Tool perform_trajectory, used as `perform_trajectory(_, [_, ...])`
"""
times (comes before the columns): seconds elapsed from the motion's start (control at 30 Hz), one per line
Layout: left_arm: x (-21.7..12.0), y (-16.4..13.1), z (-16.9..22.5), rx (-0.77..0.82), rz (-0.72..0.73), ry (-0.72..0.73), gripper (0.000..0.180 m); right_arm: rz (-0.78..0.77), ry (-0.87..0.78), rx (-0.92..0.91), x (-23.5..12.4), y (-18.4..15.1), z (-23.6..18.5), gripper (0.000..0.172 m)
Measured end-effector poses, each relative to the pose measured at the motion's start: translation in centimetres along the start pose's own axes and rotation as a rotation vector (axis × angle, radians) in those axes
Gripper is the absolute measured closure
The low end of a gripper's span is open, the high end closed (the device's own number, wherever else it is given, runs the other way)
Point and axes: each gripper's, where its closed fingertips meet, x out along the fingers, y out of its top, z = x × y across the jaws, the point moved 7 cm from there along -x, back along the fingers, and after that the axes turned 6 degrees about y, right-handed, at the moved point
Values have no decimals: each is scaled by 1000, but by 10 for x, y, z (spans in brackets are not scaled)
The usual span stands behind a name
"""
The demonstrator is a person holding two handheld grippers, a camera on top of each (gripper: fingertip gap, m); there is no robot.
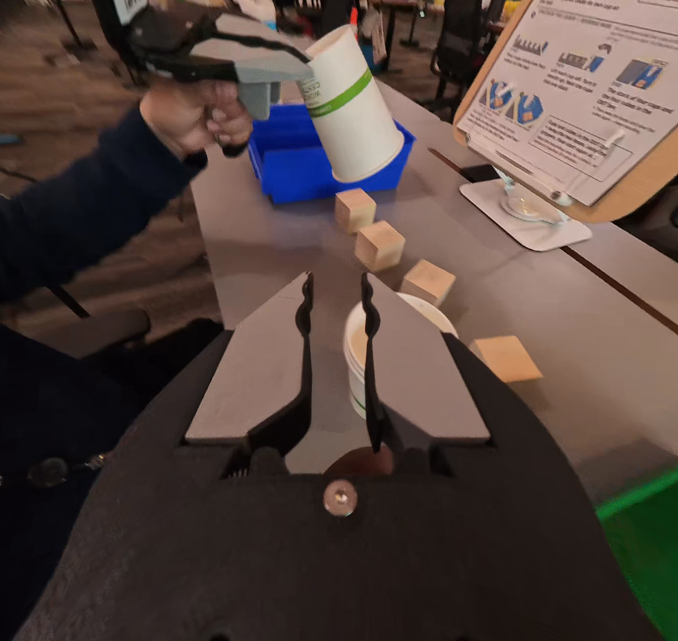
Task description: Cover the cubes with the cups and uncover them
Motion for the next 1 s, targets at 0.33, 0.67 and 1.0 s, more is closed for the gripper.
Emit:
perform_trajectory(0.33, [-33,35,108,-290,382,-409,180,302,339,208,32,-1,-26,133])
perform_trajectory(0.67, [6,-80,97,-295,-103,-190,143,173,92,9,-8,12,-2,172])
perform_trajectory(1.0, [29,-142,110,-144,-381,-107,134,-511,-65,-314,-22,25,-1,172])
